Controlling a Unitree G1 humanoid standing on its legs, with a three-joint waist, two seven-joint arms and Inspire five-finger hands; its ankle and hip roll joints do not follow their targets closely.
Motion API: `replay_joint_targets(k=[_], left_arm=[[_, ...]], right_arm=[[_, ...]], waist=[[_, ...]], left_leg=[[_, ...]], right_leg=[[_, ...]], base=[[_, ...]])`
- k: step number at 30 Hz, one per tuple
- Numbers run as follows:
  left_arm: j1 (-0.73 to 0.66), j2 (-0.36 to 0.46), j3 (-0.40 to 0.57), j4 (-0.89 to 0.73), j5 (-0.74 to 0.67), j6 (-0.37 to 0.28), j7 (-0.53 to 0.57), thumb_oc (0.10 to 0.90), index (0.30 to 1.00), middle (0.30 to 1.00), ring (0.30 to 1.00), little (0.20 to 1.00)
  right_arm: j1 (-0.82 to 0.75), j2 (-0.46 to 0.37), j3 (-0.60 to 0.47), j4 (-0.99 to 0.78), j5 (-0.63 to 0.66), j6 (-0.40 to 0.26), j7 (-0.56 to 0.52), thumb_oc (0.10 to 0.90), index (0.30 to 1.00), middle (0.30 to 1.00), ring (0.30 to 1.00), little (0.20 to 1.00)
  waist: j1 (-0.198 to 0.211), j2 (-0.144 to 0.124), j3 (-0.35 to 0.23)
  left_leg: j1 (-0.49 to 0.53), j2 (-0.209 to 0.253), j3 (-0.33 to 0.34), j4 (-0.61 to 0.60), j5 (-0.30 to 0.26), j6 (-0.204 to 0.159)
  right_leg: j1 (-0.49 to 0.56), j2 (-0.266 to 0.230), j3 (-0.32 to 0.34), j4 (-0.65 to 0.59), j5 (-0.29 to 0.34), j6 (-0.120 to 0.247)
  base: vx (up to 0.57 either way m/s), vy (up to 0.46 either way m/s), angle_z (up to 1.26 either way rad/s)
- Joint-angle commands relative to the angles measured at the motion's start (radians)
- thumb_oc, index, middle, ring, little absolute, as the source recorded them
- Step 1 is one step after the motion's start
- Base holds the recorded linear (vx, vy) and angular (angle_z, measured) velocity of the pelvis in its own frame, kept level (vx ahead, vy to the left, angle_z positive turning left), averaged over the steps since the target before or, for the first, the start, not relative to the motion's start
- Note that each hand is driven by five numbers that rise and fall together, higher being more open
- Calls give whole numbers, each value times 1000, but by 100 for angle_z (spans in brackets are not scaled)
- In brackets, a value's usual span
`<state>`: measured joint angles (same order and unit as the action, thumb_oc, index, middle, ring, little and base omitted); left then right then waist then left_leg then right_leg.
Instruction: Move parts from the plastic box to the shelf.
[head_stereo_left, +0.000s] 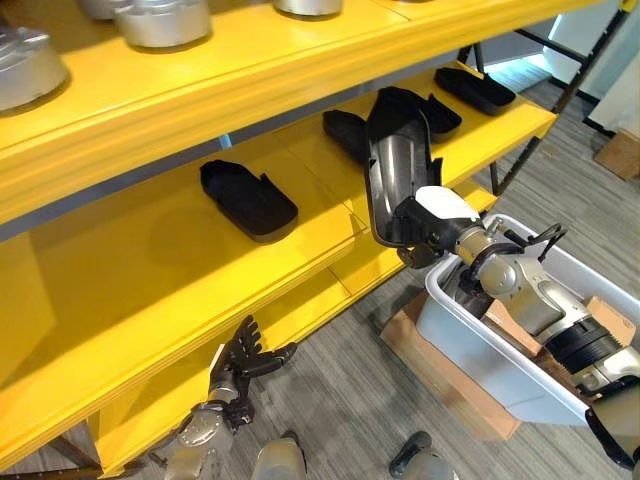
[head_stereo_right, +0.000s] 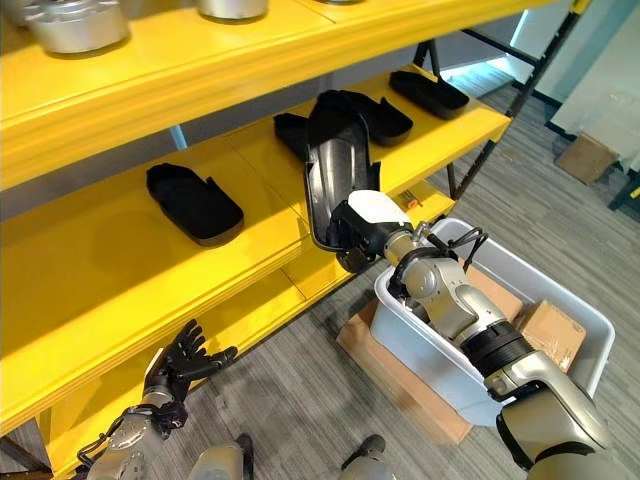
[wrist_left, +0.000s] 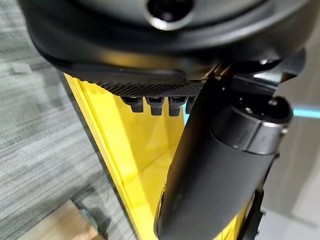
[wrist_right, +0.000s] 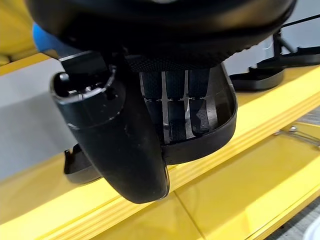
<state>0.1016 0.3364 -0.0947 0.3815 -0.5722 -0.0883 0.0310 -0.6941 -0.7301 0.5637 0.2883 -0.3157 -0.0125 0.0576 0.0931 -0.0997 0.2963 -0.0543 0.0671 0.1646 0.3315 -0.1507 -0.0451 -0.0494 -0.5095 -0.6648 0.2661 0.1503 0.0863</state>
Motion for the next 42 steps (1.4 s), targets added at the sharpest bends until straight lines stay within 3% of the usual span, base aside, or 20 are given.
replay_joint_targets(k=[1,3,4,5,7,8,9,12,14,15,16,19,27,32,36,42], left_arm=[[-20,45,27,-120,61,-77,-16,900,1000,1000,1000,1000],[-33,52,26,-107,75,-82,-11,900,1000,1000,1000,1000],[-38,54,20,-110,73,-85,-10,900,1000,1000,1000,1000],[-38,54,21,-110,73,-86,-10,900,1000,1000,1000,1000],[-48,55,17,-102,66,-87,-6,900,1000,1000,1000,1000],[-55,53,12,-100,69,-87,-4,900,1000,1000,1000,1000],[-64,48,2,-96,72,-84,-2,900,1000,1000,1000,1000],[-75,36,-16,-84,74,-77,-1,900,1000,1000,1000,1000],[-69,31,-16,-85,79,-76,1,900,1000,1000,1000,1000],[-63,29,-9,-87,80,-75,1,900,1000,1000,1000,1000],[-53,23,1,-83,77,-79,3,900,1000,1000,1000,1000],[-41,17,3,-80,75,-81,3,900,1000,1000,1000,1000],[2,1,-2,-84,79,-75,-12,900,1000,1000,1000,1000],[18,-8,-9,-88,78,-70,-22,900,1000,1000,1000,1000],[17,-10,-14,-85,76,-72,-19,900,1000,1000,1000,1000],[-29,-12,-30,-71,62,-80,-8,900,1000,1000,1000,1000]], right_arm=[[-114,18,-102,-39,-43,-39,-75,400,300,300,300,300],[-91,29,-98,-45,-50,-39,-65,400,300,300,300,300],[-90,25,-94,-53,-51,-40,-61,400,300,300,300,300],[-90,25,-94,-53,-51,-39,-61,400,300,300,300,300],[-95,18,-92,-68,-60,-37,-53,400,300,300,300,300],[-93,15,-92,-72,-57,-38,-49,400,300,300,300,300],[-91,13,-97,-67,-41,-40,-54,400,300,300,300,300],[-72,2,-108,-70,-12,-49,-56,400,300,300,300,300],[-74,-4,-104,-68,-4,-52,-51,400,300,300,300,300],[-83,-7,-96,-63,-2,-52,-44,400,300,300,300,300],[-79,-10,-89,-65,-1,-53,-36,400,300,300,300,300],[-70,7,-82,-58,13,-60,-34,400,300,300,300,300],[-25,23,-91,-68,37,-78,-21,400,300,300,300,300],[-14,11,-98,-83,40,-83,-15,400,300,300,300,300],[-34,-2,-99,-84,61,-88,-27,400,300,300,300,300],[-77,-38,-95,-91,77,-90,-48,400,300,300,300,300]], waist=[[31,-14,-70],[8,-11,-83],[-15,-18,-84],[-14,-20,-86],[-53,-8,-83],[-67,2,-80],[-80,4,-73],[-101,-5,-71],[-113,-8,-74],[-117,-9,-74],[-113,-23,-83],[-105,-21,-103],[-86,-16,-167],[-81,-9,-180],[-76,-7,-173],[-74,-13,-130]], left_leg=[[32,-42,-4,26,-142,77],[46,-65,-23,-41,-111,86],[47,-81,-26,-82,-70,93],[48,-84,-24,-89,-66,93],[73,-92,-52,-149,-24,98],[89,-95,-65,-176,-10,105],[106,-101,-79,-186,-6,119],[95,-123,-99,-171,-2,127],[87,-138,-109,-161,2,128],[89,-143,-112,-156,-3,126],[77,-152,-119,-136,-9,118],[82,-137,-112,-147,-4,110],[107,-96,-104,-189,16,83],[117,-78,-118,-202,29,65],[105,-69,-129,-181,34,51],[21,-65,-148,-14,20,13]], right_leg=[[14,-64,96,-78,221,162],[8,-66,147,-85,275,164],[-16,-63,198,-98,296,147],[-20,-65,201,-98,296,147],[-89,16,366,-77,264,119],[-122,85,424,-45,202,95],[-162,185,451,23,107,68],[-179,307,477,84,9,33],[-212,371,514,110,-7,23],[-226,381,526,122,-8,19],[-161,384,543,43,-34,10],[-117,410,574,-8,-60,4],[-3,431,548,-150,-86,-13],[29,440,540,-172,-98,-23],[38,444,527,-169,-109,-35],[26,422,486,-139,-119,-52]], base=[[-5,173,21],[-26,211,29],[-50,94,44],[-51,101,62],[5,174,63],[14,247,32],[-4,186,14],[1,68,37],[17,17,58],[36,-66,59],[41,-101,42],[53,-133,8],[65,-129,-4],[30,-105,2],[-10,-95,9],[-80,-58,32]])
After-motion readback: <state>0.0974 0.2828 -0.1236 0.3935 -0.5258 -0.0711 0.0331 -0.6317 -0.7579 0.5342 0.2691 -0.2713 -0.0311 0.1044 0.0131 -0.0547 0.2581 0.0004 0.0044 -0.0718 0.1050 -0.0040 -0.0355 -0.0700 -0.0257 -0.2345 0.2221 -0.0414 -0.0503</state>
